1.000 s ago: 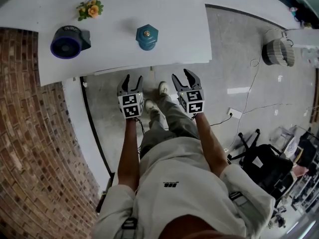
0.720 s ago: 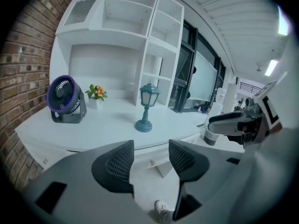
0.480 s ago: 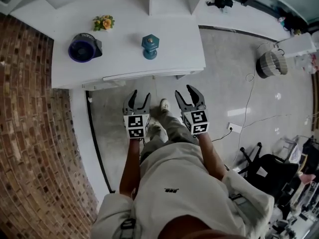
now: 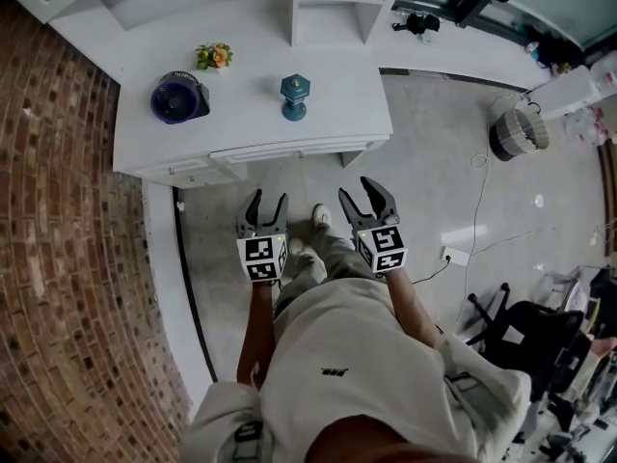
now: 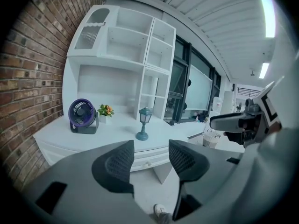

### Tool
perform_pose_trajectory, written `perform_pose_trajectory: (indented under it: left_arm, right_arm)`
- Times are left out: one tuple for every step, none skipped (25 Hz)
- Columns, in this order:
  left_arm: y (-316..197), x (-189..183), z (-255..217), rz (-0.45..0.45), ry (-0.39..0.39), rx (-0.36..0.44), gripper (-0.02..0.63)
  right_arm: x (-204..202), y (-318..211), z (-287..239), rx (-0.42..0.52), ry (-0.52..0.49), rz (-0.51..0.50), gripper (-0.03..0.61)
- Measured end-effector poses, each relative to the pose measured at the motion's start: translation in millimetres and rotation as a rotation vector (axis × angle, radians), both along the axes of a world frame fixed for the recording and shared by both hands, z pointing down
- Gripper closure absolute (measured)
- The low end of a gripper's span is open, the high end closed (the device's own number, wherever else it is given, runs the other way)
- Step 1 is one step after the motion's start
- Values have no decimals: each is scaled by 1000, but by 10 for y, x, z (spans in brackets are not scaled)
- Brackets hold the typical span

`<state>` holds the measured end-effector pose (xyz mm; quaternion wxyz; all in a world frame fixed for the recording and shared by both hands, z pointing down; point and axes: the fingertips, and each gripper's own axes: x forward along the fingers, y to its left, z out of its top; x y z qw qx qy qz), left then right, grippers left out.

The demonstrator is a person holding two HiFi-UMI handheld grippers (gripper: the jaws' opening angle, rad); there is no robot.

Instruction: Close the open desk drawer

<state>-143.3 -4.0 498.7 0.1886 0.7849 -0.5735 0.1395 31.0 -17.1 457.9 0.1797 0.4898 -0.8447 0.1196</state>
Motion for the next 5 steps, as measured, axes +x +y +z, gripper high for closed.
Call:
perform_pose_trajectory:
  left_arm:
    - [7,-29,-29,-3,0,9,368]
    - [11,-54,-53,-5,-1,18,368]
    - [9,-79,-73,-5,-3,26,368]
    - [2,-104,-89,-4,-4,34,368]
    - [-6,-129,-104,-4,-6,42,368]
  right_arm:
    - [-4,15,-23,5,3,0,357]
    - [-7,32,-38,8,5,0,357]
    - [-11,46,-48,8,6,1,357]
    - [-17,57,-56,8,6,1,357]
    - [-24,65,-65,9,5,2,357]
